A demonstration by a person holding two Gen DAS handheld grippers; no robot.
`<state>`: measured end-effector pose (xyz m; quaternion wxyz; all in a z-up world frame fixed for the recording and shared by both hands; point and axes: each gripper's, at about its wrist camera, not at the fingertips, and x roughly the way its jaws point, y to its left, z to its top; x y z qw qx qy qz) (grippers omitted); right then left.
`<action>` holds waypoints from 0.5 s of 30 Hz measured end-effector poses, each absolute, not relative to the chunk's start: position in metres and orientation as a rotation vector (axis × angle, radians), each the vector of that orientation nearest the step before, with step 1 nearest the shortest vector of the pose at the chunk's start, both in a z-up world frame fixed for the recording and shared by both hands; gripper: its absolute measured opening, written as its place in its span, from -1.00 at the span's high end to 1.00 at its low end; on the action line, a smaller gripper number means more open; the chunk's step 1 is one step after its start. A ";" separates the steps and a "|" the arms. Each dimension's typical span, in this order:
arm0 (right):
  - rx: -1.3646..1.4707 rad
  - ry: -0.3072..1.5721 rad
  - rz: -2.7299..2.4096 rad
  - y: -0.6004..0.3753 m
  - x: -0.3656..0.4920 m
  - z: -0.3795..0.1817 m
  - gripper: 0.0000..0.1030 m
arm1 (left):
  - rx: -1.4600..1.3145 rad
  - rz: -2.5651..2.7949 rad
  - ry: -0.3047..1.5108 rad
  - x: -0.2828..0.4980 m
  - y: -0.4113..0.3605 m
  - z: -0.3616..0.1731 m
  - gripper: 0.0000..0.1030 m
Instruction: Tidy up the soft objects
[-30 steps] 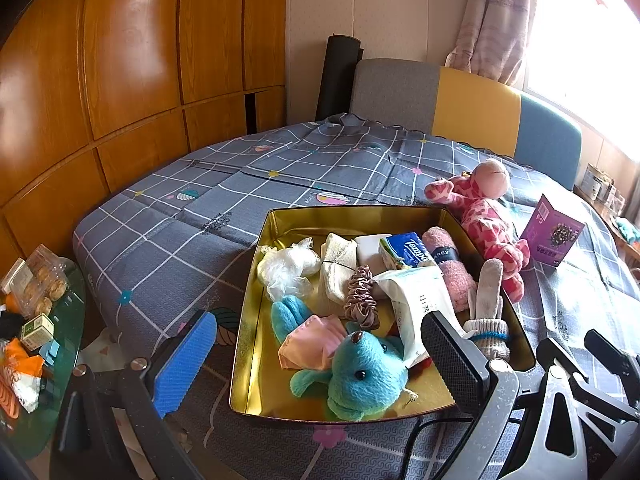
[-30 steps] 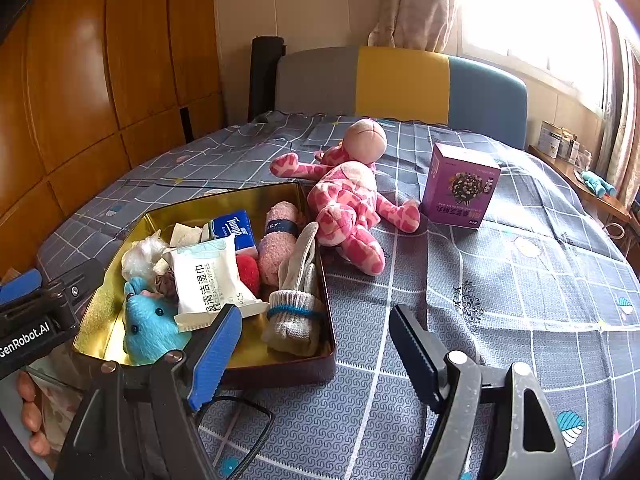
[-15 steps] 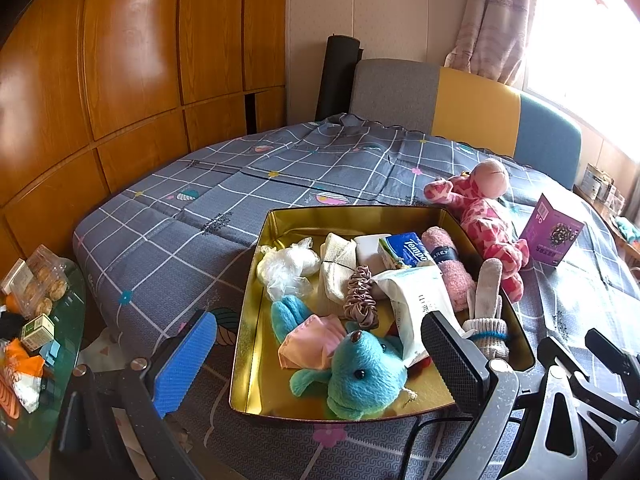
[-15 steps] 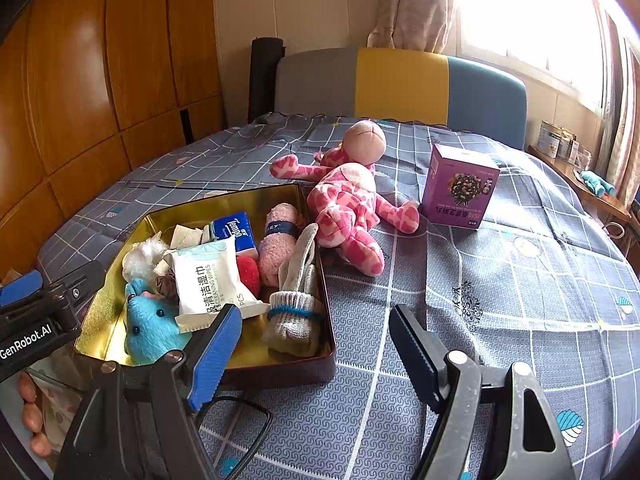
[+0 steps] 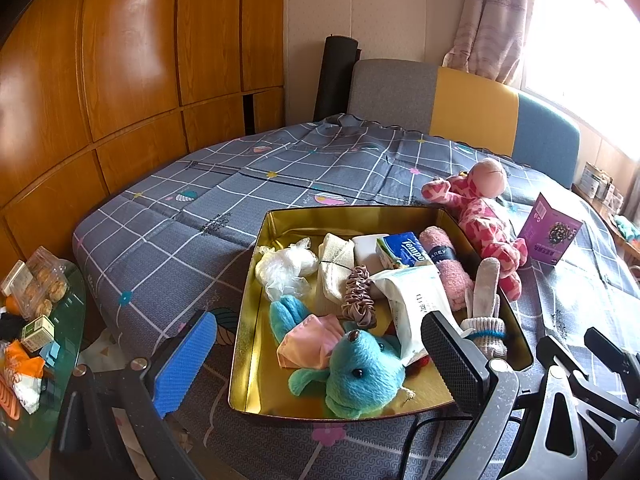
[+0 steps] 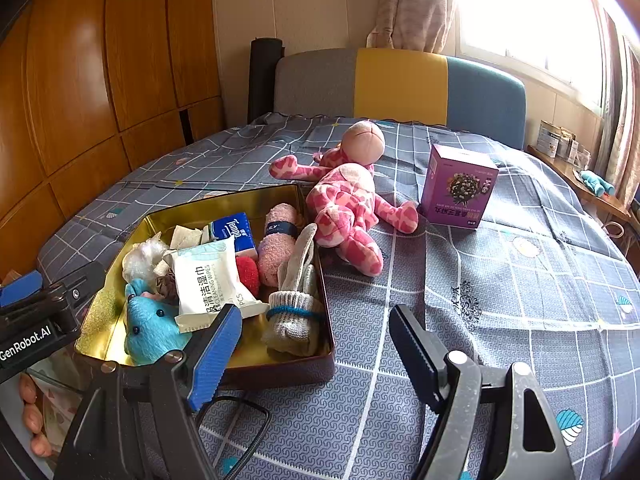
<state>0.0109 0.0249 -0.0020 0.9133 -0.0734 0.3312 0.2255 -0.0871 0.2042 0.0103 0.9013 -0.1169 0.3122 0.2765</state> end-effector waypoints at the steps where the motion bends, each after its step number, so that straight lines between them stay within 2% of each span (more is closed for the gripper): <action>1: -0.150 0.683 0.465 0.025 0.011 -0.002 -0.51 | -0.242 0.571 0.646 -0.087 0.204 0.010 -0.99; 10: -0.147 0.684 0.459 0.024 0.011 -0.002 -0.50 | -0.232 0.566 0.650 -0.086 0.201 0.011 -0.99; 15: -0.143 0.686 0.454 0.021 0.014 0.001 -0.51 | -0.219 0.549 0.657 -0.084 0.199 0.012 -0.93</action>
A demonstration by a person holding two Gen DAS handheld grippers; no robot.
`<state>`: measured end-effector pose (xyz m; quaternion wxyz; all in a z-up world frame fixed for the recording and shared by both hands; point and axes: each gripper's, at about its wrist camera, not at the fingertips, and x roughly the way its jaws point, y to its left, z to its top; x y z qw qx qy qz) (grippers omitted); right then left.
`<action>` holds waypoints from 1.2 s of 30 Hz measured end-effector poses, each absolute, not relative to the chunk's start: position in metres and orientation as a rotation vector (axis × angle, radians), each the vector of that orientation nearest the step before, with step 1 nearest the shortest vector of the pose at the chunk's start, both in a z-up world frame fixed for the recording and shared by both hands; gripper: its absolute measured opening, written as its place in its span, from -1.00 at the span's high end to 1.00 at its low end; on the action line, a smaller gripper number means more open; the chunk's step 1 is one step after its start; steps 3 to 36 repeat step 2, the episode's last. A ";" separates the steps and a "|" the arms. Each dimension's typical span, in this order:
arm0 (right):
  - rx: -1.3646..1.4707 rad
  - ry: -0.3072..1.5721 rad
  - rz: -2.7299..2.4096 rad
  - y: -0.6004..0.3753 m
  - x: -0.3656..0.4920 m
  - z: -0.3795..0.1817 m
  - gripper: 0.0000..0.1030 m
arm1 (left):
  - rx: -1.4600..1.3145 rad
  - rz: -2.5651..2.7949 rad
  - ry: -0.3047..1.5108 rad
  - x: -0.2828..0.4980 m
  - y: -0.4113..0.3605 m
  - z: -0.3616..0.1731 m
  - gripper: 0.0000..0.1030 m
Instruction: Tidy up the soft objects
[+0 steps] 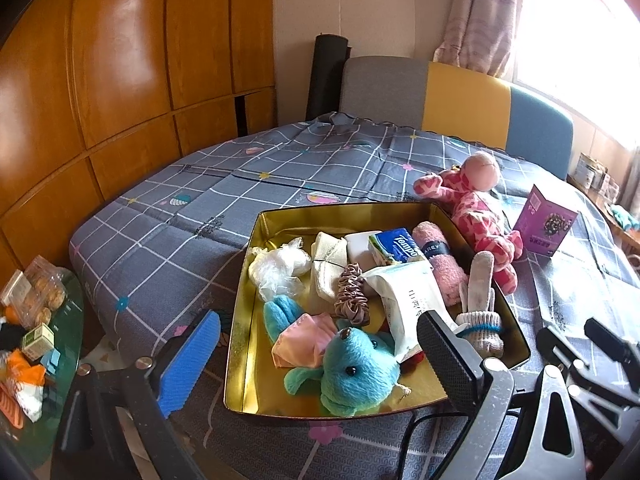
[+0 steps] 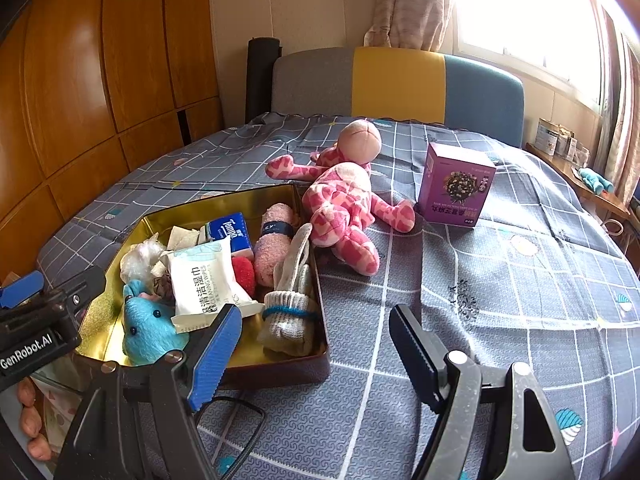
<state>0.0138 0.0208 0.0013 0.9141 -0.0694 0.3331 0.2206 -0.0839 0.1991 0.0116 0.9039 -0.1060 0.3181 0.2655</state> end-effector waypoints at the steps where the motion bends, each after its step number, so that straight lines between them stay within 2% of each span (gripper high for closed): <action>1: -0.135 0.688 0.454 0.018 0.016 0.004 -0.51 | -0.213 0.546 0.658 -0.083 0.199 0.011 -0.93; 36: -0.128 0.688 0.455 0.013 0.018 0.008 -0.50 | -0.217 0.541 0.660 -0.083 0.199 0.011 -0.97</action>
